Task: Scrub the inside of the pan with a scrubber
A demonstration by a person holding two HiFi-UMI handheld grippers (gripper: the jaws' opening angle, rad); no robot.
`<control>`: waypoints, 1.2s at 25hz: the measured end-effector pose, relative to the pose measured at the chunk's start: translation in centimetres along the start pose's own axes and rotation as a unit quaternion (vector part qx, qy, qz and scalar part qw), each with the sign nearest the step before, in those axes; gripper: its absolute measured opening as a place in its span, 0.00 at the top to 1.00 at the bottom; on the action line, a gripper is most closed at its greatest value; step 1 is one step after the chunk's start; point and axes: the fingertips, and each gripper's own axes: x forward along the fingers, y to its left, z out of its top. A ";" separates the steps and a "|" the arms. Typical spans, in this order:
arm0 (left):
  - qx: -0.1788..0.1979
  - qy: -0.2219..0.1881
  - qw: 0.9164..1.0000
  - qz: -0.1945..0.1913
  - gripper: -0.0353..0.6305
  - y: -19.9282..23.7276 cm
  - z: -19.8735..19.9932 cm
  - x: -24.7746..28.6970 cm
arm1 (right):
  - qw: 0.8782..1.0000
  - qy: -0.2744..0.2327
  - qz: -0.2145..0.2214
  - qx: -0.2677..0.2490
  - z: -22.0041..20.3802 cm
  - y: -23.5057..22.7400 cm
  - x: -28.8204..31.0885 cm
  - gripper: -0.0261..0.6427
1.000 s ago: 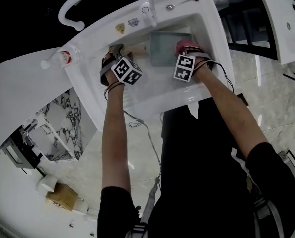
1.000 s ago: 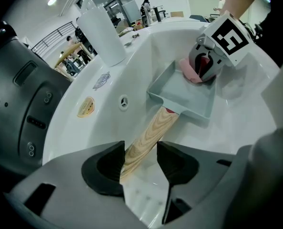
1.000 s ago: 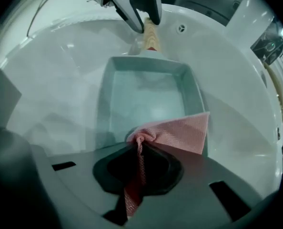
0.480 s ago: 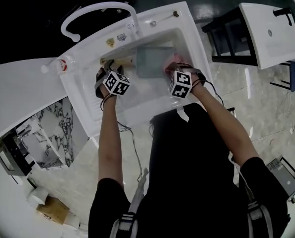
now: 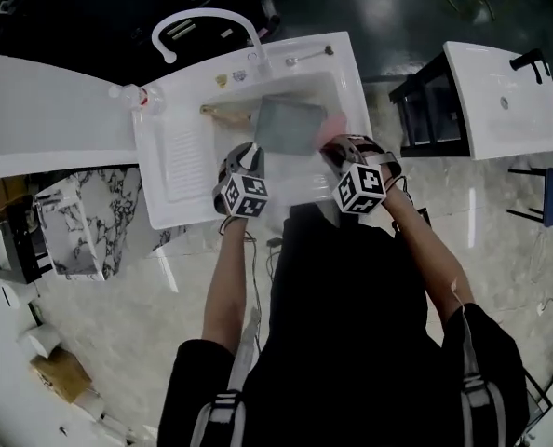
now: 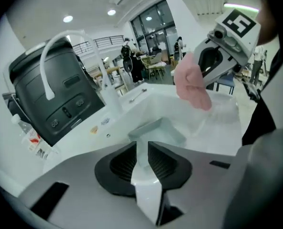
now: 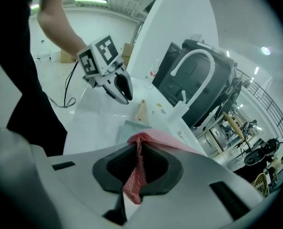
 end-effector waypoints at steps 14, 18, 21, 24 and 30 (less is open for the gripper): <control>-0.162 -0.160 0.974 0.020 0.89 -13.5 10.8 -14.1 | 0.983 -0.135 -0.067 0.107 -1.3 -1.1 -16.6 0.90; -0.198 -0.203 0.958 0.038 0.90 -13.5 12.8 -18.4 | 0.962 -0.204 -0.043 0.175 -1.0 -2.1 -19.7 0.90; -0.227 -0.236 0.943 0.056 0.90 -13.1 13.5 -21.7 | 0.944 -0.247 -0.020 0.219 -0.9 -3.1 -22.0 0.90; -0.255 -0.255 0.930 0.065 0.90 -12.6 13.6 -24.5 | 0.932 -0.281 -0.018 0.230 -0.1 -4.6 -24.5 0.90; -0.313 -0.296 0.900 0.063 0.90 -11.5 13.5 -28.3 | 0.905 -0.346 -0.014 0.247 2.9 -6.2 -28.6 0.90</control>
